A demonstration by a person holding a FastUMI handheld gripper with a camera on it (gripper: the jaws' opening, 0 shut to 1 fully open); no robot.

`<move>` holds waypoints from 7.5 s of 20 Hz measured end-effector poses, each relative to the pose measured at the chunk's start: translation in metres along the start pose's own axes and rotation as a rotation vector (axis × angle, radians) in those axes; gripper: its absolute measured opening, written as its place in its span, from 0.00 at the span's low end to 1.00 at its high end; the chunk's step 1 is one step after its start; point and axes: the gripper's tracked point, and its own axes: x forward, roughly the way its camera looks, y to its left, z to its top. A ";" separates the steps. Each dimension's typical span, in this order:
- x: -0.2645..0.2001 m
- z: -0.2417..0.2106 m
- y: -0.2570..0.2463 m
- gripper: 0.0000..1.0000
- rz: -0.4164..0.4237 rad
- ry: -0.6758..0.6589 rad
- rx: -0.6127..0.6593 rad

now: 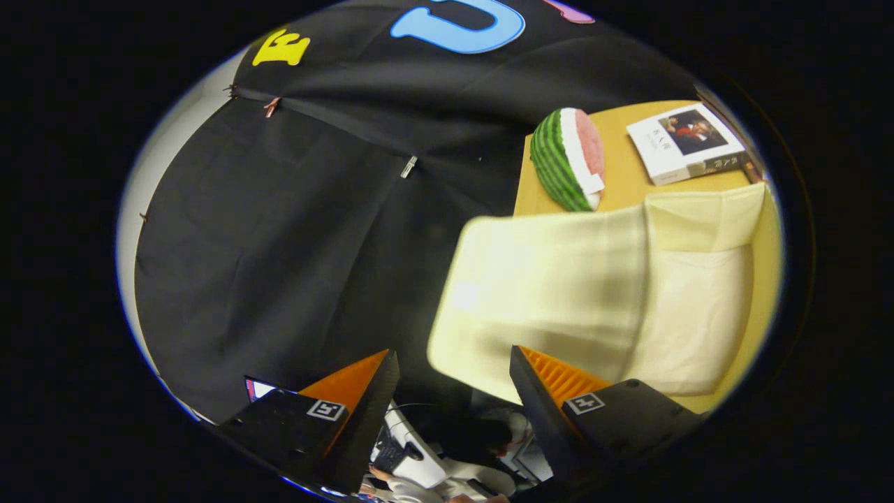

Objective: Open the storage box then place both shoes into the box .Put the left shoe in first, then the right shoe, with the right side of both shoes facing outward in a uniform manner.

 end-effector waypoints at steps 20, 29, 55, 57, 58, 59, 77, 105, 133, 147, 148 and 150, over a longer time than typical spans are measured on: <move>-0.274 0.053 -0.354 0.98 -0.679 -0.133 -0.188; -0.267 0.004 -0.459 0.99 -0.716 0.077 -0.324; -0.217 0.000 -0.481 0.07 -0.657 0.020 0.080; -0.232 0.004 -0.463 0.07 -0.666 -0.010 0.129; -0.241 0.007 -0.453 0.07 -0.670 -0.029 0.163; -0.251 0.011 -0.442 0.07 -0.675 -0.051 0.195; -0.174 0.060 -0.206 0.06 -0.500 -0.237 0.335; -0.202 0.080 -0.207 0.99 -0.584 -0.263 -0.010; -0.406 0.012 -0.593 0.99 -0.869 0.152 -0.301; -0.345 0.016 -0.594 0.65 -0.724 0.060 -0.169; -0.345 0.015 -0.594 0.63 -0.726 0.067 -0.176; -0.352 0.013 -0.596 0.51 -0.747 0.065 -0.187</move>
